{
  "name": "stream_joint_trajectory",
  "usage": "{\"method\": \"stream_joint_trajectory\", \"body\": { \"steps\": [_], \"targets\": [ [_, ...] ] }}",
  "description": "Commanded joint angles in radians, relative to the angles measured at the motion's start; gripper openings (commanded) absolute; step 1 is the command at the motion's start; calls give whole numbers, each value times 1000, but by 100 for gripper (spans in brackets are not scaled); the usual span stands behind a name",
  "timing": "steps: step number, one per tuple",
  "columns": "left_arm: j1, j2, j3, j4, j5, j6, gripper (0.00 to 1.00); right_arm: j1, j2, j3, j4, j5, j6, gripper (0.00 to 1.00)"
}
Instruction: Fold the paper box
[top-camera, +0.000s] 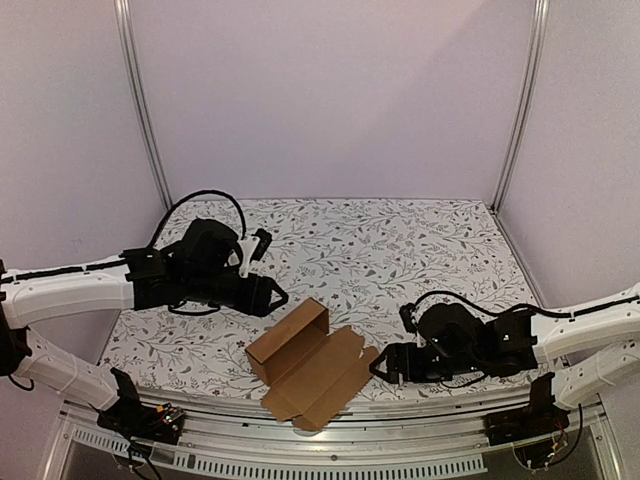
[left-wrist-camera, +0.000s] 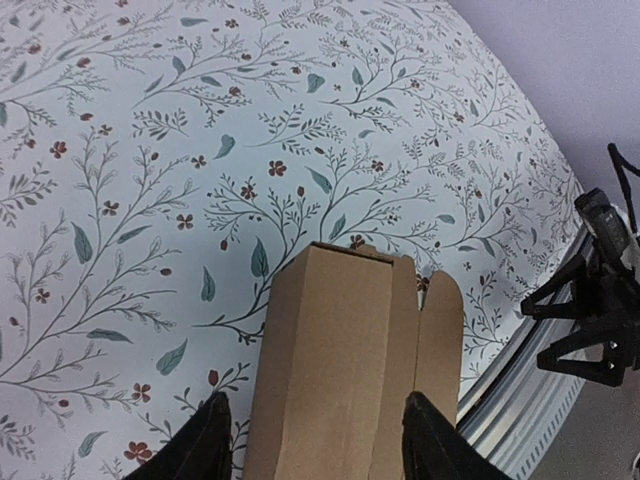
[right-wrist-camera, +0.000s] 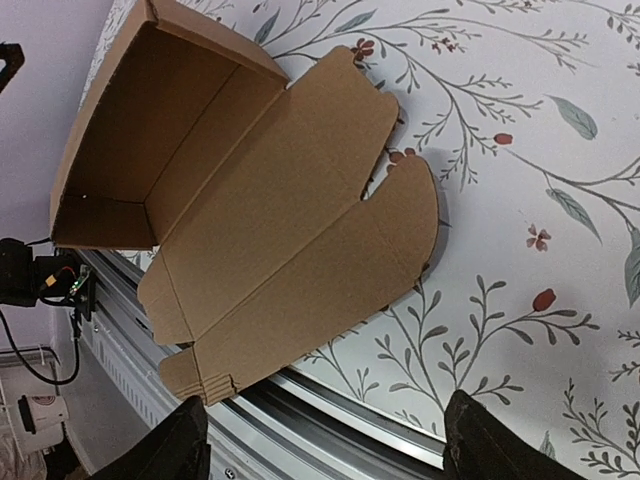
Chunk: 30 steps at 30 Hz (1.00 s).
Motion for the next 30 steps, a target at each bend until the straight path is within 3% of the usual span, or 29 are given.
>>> {"method": "stream_joint_trajectory", "body": {
  "steps": [1,7,21,30],
  "targets": [
    [8,-11,-21,18,47,-3,58,5,45,-55,102,-10,175,75],
    [8,43,-3,27,127,-1,67,5,75,-97,176,15,260,69],
    [8,180,-4,33,86,-1,66,6,242,-118,365,-10,351,60],
    [45,206,-34,50,77,-9,47,7,298,-110,410,-10,355,59]
  ]
}}
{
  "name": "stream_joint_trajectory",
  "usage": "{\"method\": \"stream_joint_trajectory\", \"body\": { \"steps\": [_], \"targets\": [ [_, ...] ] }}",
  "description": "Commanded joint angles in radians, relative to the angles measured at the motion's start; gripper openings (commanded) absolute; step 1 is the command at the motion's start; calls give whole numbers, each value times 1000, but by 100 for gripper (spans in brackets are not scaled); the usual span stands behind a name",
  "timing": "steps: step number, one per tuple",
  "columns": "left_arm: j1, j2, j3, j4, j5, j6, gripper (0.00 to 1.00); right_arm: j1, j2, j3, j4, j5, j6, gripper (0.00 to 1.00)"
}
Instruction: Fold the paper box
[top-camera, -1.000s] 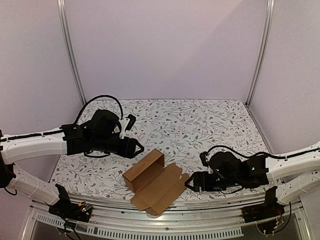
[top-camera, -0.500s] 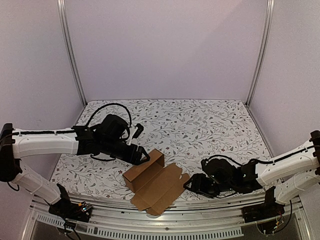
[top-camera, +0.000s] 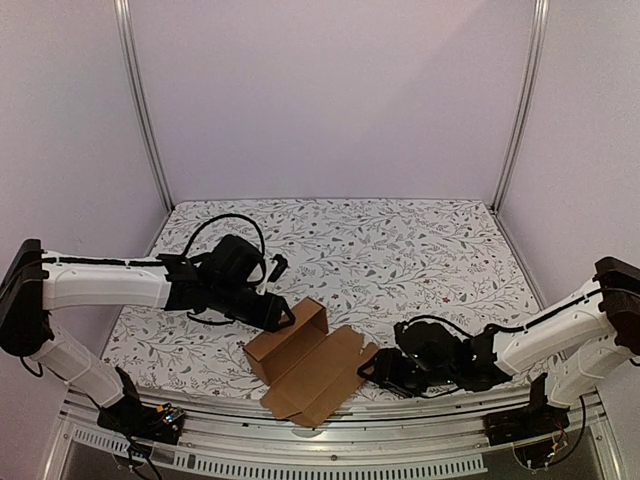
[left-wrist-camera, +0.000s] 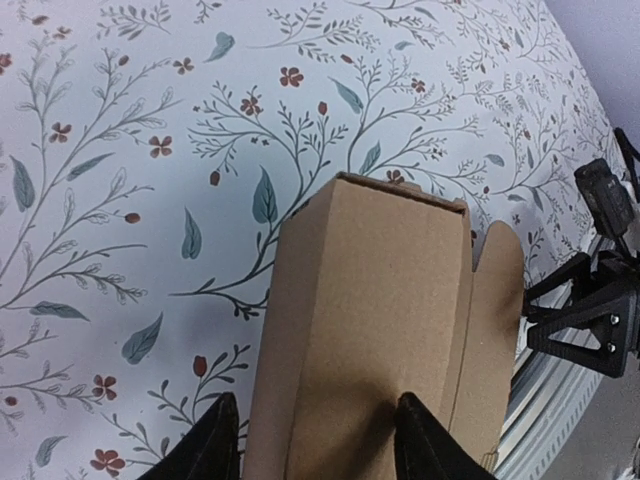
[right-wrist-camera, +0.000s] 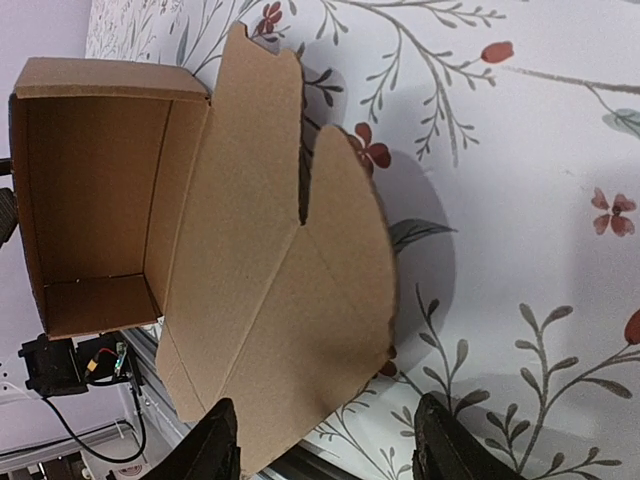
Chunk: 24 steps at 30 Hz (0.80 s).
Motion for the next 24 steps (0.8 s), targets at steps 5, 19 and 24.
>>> {"method": "stream_joint_trajectory", "body": {
  "steps": [5,19,24],
  "targets": [
    [43,7,-31,14,-7,-2,35,5,46,-9,4,4,16,58],
    [67,14,-70,43,22,-9,25,-6,117,56,87,50,-13,50],
    [71,15,-82,49,23,-9,24,-8,153,64,130,64,-9,45]
  ]
}}
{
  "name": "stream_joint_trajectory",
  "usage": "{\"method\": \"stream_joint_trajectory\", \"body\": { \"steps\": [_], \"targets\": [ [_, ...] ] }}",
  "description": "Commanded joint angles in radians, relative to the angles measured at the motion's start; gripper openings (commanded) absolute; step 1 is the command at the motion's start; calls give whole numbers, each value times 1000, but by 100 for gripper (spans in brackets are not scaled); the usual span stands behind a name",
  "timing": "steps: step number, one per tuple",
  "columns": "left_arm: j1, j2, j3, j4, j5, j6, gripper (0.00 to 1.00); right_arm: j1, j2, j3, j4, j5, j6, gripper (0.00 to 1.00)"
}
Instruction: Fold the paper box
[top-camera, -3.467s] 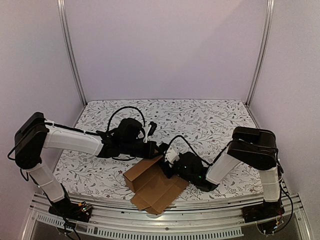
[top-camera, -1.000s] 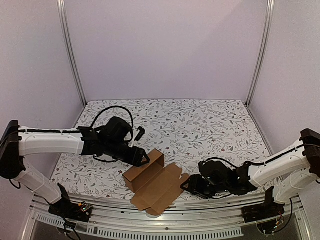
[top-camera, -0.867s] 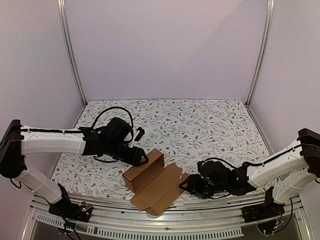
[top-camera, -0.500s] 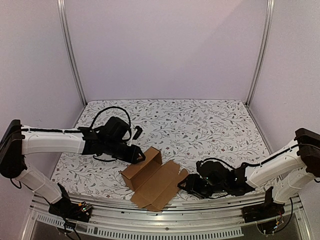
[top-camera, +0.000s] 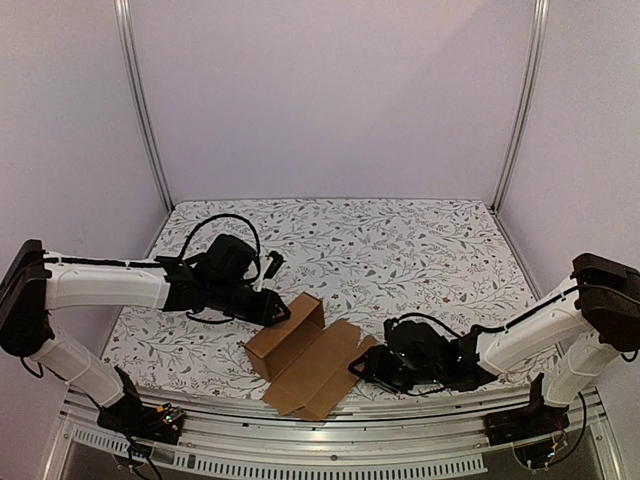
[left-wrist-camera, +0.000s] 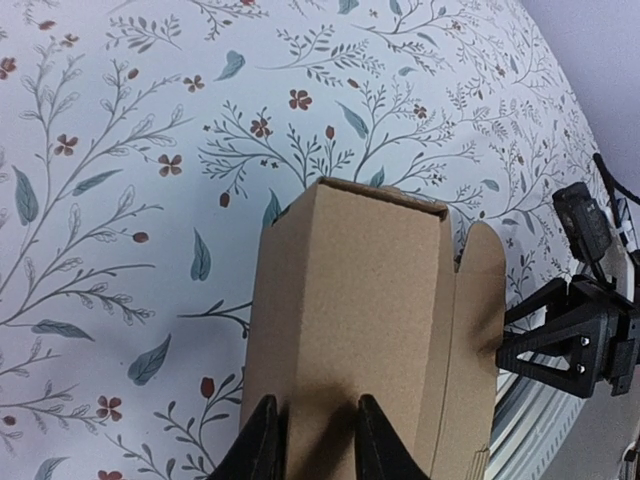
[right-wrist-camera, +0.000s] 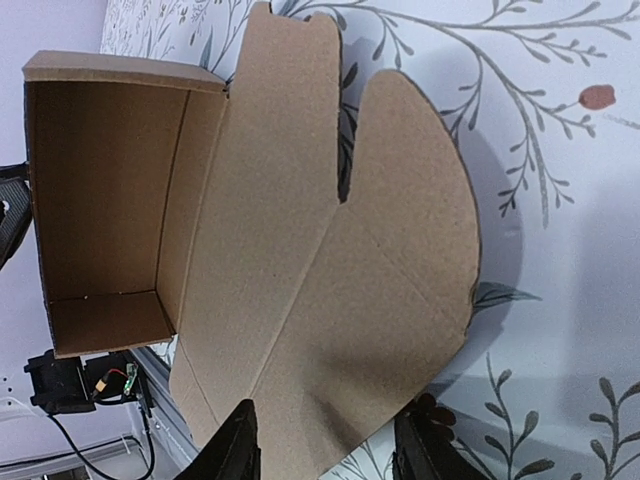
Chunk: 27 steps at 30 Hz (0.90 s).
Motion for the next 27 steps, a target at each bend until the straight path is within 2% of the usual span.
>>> {"method": "stream_joint_trajectory", "body": {
  "steps": [1,13,15,18,21,27],
  "targets": [
    [22,14,-41,-35,-6,-1,24,-7,47,10,41,34,-1,43],
    [26,7,-46,-29,7,-2,23,-21,59,17,95,77,-36,10],
    [26,-2,-48,-30,9,-1,24,-23,47,21,95,81,-50,1],
    [25,-23,-47,-40,8,1,26,-27,30,24,92,85,-74,0],
    [27,-52,-45,-53,4,-5,34,-34,-1,36,60,86,-106,0],
    [29,-164,-41,-93,-42,-17,53,-50,-109,120,-158,89,-250,0]
  ]
}}
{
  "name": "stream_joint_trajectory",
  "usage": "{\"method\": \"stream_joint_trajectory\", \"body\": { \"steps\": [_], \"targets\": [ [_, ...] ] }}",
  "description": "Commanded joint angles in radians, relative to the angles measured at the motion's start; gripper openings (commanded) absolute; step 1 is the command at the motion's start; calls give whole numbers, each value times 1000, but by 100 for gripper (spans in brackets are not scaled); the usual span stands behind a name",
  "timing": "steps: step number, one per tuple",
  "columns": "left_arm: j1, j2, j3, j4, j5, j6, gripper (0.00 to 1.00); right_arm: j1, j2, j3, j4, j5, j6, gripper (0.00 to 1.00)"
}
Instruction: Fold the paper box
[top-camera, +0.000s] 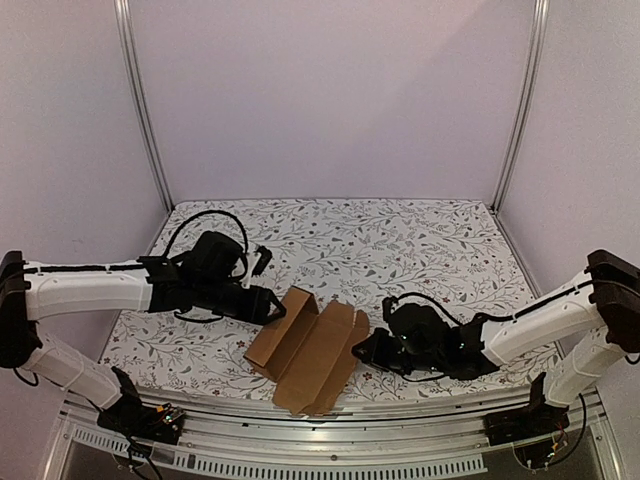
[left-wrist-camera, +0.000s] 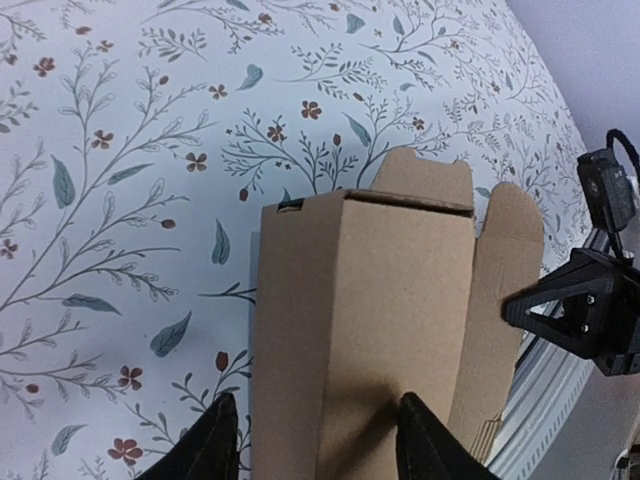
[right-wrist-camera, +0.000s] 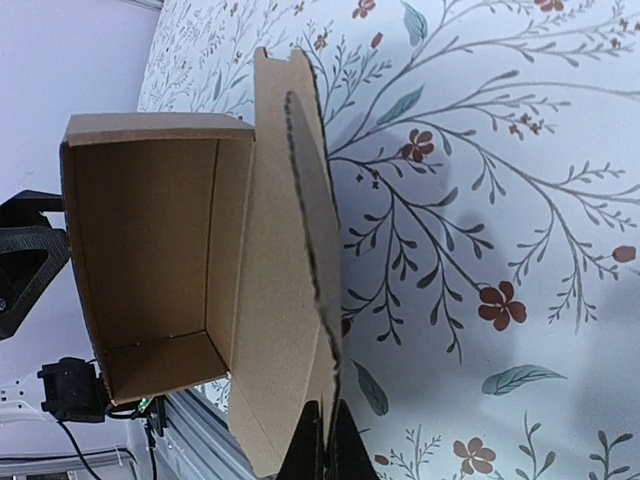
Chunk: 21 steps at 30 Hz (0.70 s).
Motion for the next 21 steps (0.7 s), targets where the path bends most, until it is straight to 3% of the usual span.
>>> {"method": "stream_joint_trajectory", "body": {
  "steps": [1,11,21],
  "targets": [
    [17,-103,-13,-66,-62,-6,56,-15,-103,100,-221,33,-165,0],
    [25,-367,10,-160,-178,-30,69,-54,-186,381,-692,-11,-530,0],
    [26,-539,25,-209,-256,-14,72,-60,-129,867,-1272,55,-1041,0]
  ]
}}
